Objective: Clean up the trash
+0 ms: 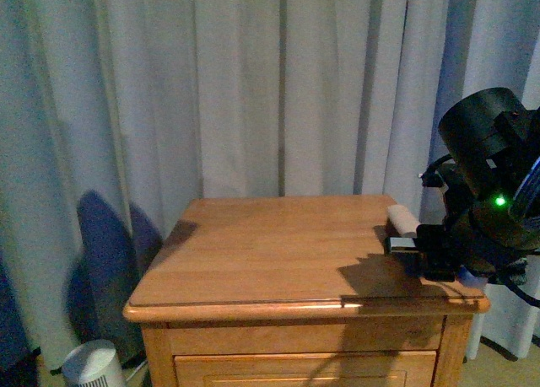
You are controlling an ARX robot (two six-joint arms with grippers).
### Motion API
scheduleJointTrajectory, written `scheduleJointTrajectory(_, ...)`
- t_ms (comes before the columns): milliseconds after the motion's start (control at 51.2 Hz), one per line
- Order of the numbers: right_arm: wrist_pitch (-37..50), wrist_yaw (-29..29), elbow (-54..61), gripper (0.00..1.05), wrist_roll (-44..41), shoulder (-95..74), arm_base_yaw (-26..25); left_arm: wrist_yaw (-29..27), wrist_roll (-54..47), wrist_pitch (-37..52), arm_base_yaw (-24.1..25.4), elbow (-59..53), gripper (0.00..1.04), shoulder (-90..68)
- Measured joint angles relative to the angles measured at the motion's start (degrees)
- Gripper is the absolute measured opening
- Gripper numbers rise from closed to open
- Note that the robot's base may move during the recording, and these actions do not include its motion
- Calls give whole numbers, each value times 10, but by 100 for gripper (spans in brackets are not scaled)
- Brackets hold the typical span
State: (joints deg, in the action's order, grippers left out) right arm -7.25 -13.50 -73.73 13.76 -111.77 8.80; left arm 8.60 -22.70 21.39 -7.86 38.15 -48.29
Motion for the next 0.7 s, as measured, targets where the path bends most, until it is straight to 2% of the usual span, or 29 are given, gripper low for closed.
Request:
scheduleJointTrajectory(59,5,0,2,22,-1,2,0,0,0,0,0,0,28,0)
scheduleJointTrajectory(312,32,-9,34,22,-28,45,-1,0,0,0,0,0,28,0)
scheduleJointTrajectory(566,176,-96,161,22,-128,266,17,0,0,0,0,0,28,0)
scheduleJointTrajectory(702,193,-138,253,22,-141,404,46,0,0,0,0,0,28,0)
